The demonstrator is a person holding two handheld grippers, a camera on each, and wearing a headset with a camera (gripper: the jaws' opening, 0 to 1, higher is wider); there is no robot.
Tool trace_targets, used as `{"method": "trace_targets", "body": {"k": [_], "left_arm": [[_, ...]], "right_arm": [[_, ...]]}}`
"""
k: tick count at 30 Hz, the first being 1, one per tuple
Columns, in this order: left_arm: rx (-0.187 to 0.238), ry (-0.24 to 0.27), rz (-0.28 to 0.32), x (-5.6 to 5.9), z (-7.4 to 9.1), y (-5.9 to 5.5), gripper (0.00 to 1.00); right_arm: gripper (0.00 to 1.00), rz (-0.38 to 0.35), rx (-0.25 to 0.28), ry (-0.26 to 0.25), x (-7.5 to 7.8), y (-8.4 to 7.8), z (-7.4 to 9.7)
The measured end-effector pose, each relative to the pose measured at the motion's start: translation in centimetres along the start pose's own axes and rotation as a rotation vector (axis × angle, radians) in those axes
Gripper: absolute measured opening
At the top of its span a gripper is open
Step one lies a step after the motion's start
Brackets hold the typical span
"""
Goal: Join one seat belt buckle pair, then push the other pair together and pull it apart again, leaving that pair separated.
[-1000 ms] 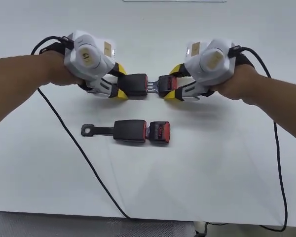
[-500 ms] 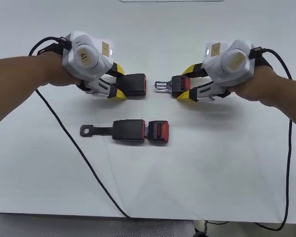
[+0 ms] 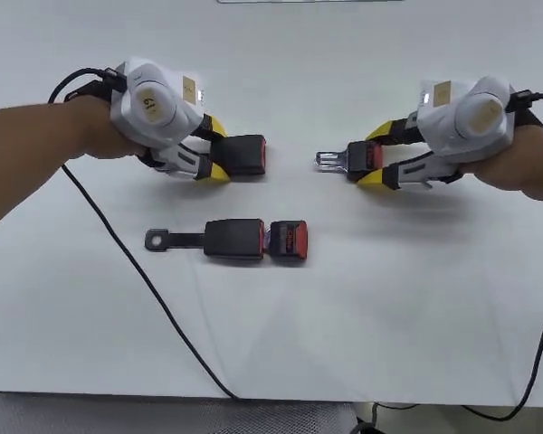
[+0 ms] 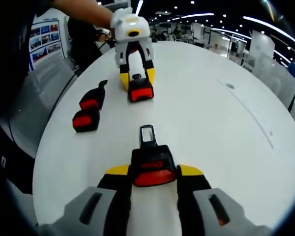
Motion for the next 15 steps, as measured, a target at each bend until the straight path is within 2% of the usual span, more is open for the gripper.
{"method": "trace_targets", "body": {"k": [5, 15], "left_arm": [[-0.001, 0.000, 0.000, 0.0, 0.0, 0.0, 0.33], [-0.007, 0.000, 0.002, 0.2, 0.1, 0.0, 0.33]], "right_arm": [[0.36, -0.007, -0.008, -0.002, 0.8, -0.9, 0.9], [0.36, -0.025, -0.025, -0.009, 1.2, -2.5, 2.5]]}}
Point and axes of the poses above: the centre of the closed fingertips' face, and the gripper's own axes: z roughly backward along the fingers, x roughly to its right, y roughly out of its top, the point moved 4 cm from there along z, roughly backward along the fingers, and after that the axes turned 1 degree about y, right-handed, at the moved point
